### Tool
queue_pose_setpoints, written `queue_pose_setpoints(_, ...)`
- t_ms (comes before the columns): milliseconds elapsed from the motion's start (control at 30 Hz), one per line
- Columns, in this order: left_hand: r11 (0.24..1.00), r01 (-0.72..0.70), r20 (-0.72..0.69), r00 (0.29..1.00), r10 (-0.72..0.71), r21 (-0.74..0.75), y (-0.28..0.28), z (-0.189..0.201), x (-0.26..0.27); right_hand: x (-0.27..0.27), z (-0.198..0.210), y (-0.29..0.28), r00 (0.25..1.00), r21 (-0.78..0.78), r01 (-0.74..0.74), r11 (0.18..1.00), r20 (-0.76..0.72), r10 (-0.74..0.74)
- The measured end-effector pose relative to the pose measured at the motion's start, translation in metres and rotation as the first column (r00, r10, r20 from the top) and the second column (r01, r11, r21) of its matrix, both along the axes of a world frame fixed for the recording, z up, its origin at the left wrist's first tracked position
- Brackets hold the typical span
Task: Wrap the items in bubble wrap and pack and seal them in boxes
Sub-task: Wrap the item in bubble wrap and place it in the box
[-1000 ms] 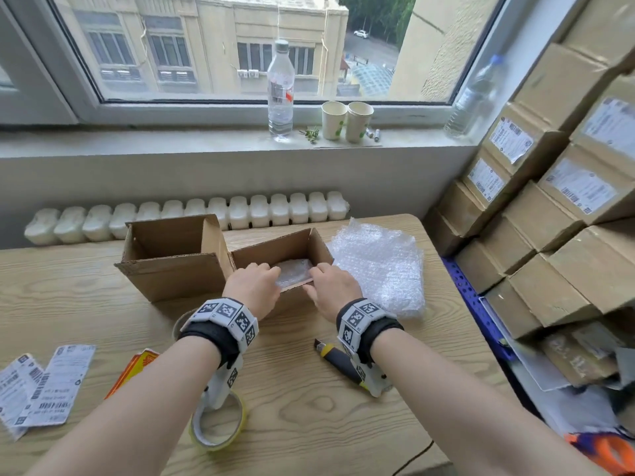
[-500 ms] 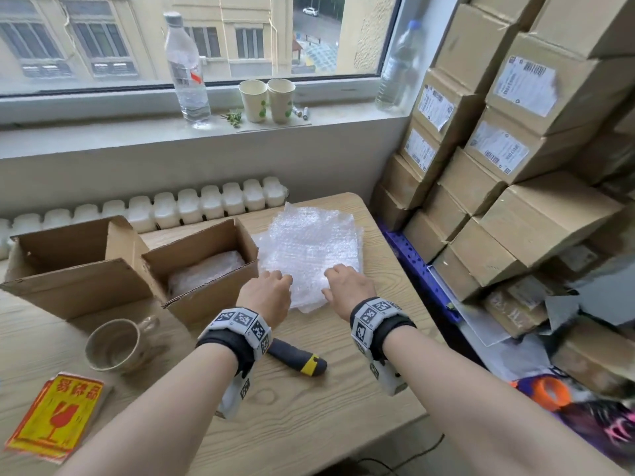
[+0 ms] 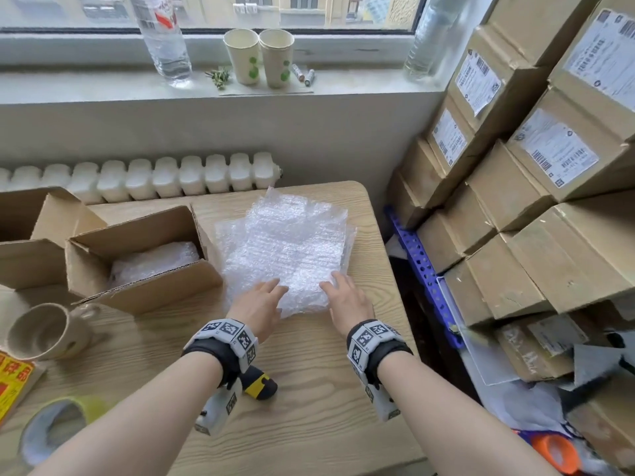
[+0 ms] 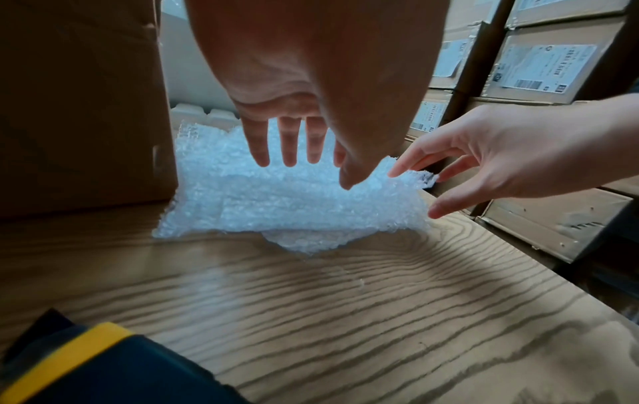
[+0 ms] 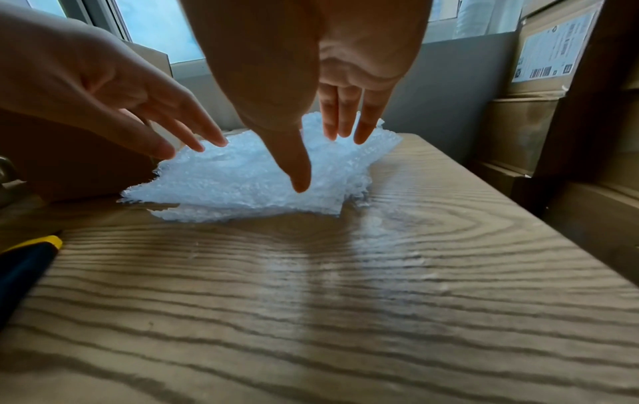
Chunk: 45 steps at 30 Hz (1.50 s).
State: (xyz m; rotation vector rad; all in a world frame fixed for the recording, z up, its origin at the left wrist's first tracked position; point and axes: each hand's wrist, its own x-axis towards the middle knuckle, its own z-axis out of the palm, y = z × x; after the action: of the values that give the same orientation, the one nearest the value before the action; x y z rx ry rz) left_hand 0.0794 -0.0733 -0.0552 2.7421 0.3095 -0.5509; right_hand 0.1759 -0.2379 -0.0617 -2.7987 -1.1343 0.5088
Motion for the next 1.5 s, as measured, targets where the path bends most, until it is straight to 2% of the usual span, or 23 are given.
queue_pose_setpoints(200,0.997,-0.056,-0.020,0.998,0.055,-0.045,-0.008,-0.007,0.010,0.019,-0.009,0.000,1.000,0.071,0.001,0.997,-0.028,0.001)
queue_pose_setpoints(367,0.993,-0.074,-0.005,0.997,0.074,-0.093,-0.007,-0.005,0.016,0.028,-0.011,0.003,1.000,0.092,0.003,0.996,0.010,-0.004)
queue_pose_setpoints(533,0.986,-0.084,0.049,0.995,0.092,-0.145,-0.001,0.001,0.020,0.024,0.007,0.014,0.997,0.359,0.069,0.931,-0.044,-0.057)
queue_pose_setpoints(700,0.970,-0.144,0.175,0.968,0.179,-0.194,0.011,0.027,0.028,0.022,0.050,0.026,0.988,0.523,0.156,0.838,-0.092,-0.126)
queue_pose_setpoints(833,0.912,-0.213,0.264,0.912,0.315,-0.352,0.026,0.053,0.027,0.028,0.081,0.031,0.969,0.469,0.230,0.853,-0.191,-0.156)
queue_pose_setpoints(1000,0.900,-0.154,0.406,0.852,0.330,-0.408,0.055,0.101,0.020,0.038,0.102,0.032,0.959,0.414,0.261,0.872,-0.214,-0.185)
queue_pose_setpoints(1167,0.828,-0.150,0.390,0.827,0.404,-0.540,0.089,0.146,0.017,0.036,0.122,0.044,0.926,0.518,0.328,0.790,-0.344,-0.159)
queue_pose_setpoints(1300,0.851,-0.102,0.416,0.838,0.352,-0.515,0.113,0.170,0.007,0.033,0.139,0.061,0.900,0.639,0.371,0.673,-0.427,-0.091)
queue_pose_setpoints(1367,0.846,-0.075,0.429,0.836,0.342,-0.529,0.122,0.177,-0.002,0.032,0.147,0.066,0.890,0.653,0.393,0.647,-0.448,-0.088)
queue_pose_setpoints(1500,0.901,-0.050,0.464,0.844,0.269,-0.431,0.129,0.181,-0.019,0.027,0.158,0.074,0.860,0.645,0.454,0.615,-0.499,-0.112)
